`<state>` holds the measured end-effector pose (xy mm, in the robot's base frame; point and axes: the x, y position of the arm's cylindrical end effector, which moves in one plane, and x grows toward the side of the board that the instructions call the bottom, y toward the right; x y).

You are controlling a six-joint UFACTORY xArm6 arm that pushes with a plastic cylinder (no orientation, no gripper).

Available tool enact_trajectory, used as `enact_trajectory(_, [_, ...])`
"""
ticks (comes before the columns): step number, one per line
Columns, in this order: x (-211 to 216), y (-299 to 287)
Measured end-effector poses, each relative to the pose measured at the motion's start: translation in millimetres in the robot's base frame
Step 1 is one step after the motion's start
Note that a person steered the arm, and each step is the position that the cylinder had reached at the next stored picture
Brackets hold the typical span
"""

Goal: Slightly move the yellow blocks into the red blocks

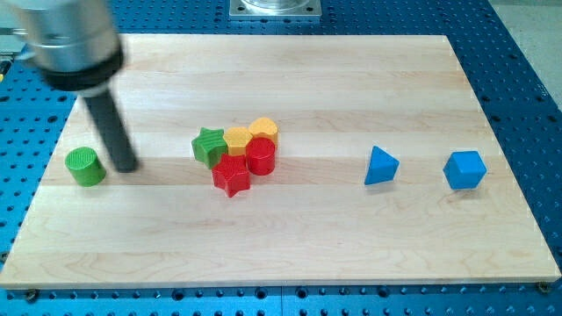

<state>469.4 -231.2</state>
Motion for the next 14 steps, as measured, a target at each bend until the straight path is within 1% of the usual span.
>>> enact_trajectory(1, [-22,49])
enact_trajectory(2, [-86,47])
enact_trajectory(3, [-88,2])
enact_trajectory(4, [-102,56])
enact_trajectory(5, [-128,173])
enact_trajectory(6, [-128,299])
enact_trajectory(7, [-93,413])
enact_trajectory(8, [-68,400])
enact_trajectory(9, [-108,347])
enact_trajectory(10, [-89,261])
enact_trajectory(11, [-63,247])
enact_trajectory(12, [-63,238])
enact_trajectory(13, [-62,211])
enact_trajectory(14, [-52,193])
